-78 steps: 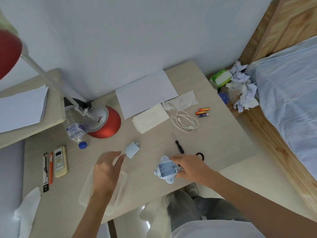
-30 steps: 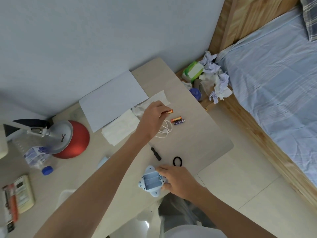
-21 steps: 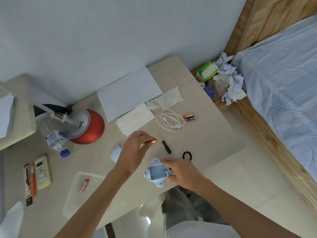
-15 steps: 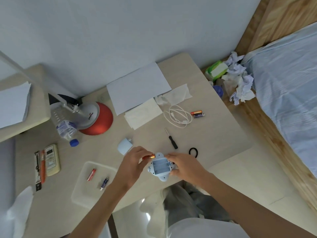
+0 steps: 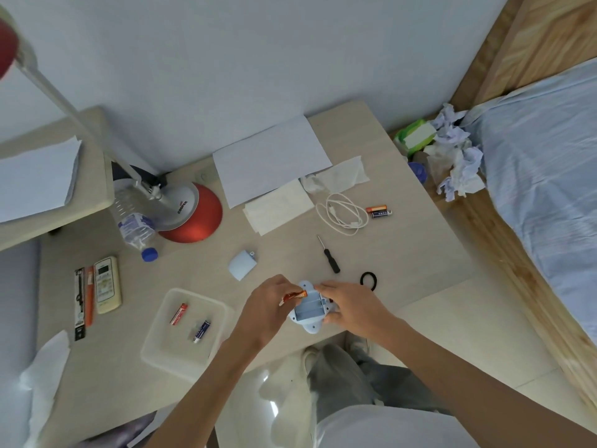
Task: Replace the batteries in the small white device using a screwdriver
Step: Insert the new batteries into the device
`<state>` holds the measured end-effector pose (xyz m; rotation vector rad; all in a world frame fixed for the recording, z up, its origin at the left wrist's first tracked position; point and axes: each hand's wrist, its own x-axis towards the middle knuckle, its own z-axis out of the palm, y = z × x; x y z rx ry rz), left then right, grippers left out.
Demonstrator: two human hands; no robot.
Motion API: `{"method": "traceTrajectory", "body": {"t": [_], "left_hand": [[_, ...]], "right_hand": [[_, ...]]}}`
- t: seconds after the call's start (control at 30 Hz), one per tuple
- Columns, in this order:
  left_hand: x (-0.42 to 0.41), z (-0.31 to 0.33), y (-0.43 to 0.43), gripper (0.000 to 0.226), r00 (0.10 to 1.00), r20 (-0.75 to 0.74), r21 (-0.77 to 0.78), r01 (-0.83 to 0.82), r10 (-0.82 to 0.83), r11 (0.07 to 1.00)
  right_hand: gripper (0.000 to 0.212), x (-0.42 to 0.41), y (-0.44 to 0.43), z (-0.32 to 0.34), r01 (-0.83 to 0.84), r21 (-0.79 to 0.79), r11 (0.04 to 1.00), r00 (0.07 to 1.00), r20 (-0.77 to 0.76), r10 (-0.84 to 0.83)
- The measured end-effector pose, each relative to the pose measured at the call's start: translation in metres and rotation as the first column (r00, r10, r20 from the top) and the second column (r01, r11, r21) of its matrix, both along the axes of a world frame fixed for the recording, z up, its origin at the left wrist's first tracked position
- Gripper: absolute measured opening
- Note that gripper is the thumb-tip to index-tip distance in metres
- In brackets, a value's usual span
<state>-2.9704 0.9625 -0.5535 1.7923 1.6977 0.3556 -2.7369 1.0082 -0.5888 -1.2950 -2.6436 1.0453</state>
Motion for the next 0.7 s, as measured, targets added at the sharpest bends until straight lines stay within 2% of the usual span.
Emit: {"method": "traceTrajectory", "body": {"t": [0.27,0.47,0.7], "left_hand": [[-0.001,0.007,0.0,0.018,0.994,0.084,0.012,-0.065,0.064,0.998],[0.014,0.003,0.005,0.02,0.957,0.167,-0.062,-0.23,0.237,0.971],[0.028,-0.008,0.007,0.02,0.965,0.103,-0.068,-0.237,0.243,0.969]], "right_hand": [[0.06,0.001,-0.001,0.0,0.007,0.003,1.0,1.0,-0.003,-0.007],[0.059,0.002,0.001,-0.001,0.0,-0.003,1.0,1.0,0.004,0.0],[0.057,0.003,0.0,-0.005,0.019,-0.005,1.0,1.0,0.007,-0.019]]}}
